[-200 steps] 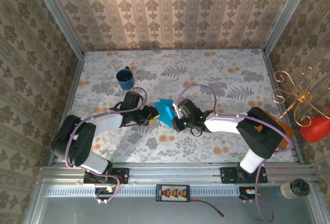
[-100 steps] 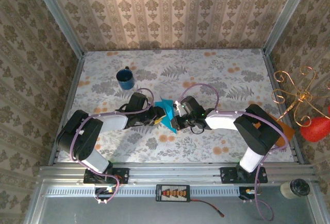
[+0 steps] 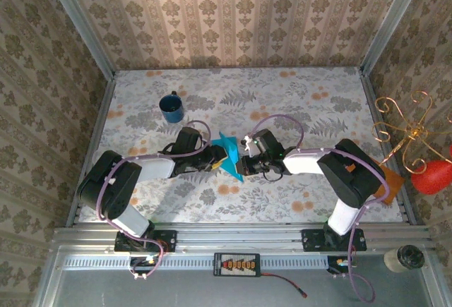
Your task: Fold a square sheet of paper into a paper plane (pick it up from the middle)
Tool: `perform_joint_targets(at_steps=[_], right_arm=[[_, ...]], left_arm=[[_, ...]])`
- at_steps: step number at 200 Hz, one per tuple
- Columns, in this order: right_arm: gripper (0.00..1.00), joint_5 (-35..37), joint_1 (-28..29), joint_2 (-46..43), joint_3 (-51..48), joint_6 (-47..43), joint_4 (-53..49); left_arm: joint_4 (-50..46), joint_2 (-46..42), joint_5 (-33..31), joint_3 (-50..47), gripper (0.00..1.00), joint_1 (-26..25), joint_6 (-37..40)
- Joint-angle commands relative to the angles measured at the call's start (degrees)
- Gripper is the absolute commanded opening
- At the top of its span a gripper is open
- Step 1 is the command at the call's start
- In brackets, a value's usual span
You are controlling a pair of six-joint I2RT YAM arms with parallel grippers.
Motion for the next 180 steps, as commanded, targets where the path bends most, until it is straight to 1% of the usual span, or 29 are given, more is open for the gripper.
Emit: perform_joint_targets(at_steps=[1,22,69,100,180], right_arm=[[0.11,-4.3,-0.8,1.4,0.4,0.7,0.0],[0.11,-5.7,-1.2,2.0,0.9,0.6,-0.7],[0.12,-6.4,-1.8,2.8,1.5,0.3,-1.9],[0.12,-6.5,-2.0,3.1,1.4,0.2,-2.2],[0.13,-6.9,-2.5,2.8,1.5,0.0,-2.5]], left_arm=[[4.3,1.7,2.4,0.1,0.40,-0.8,0.1],[6.5,3.2,4.2,1.3,0.39,-1.4,0.3],[9.5,6.4,5.5,3.9,0.25,-2.1,-0.1],[10.3,6.9,5.2,5.0,0.20,-2.1,-0.1],[9.2,10.5,5.5,7.4,0.16,-2.1,0.3]])
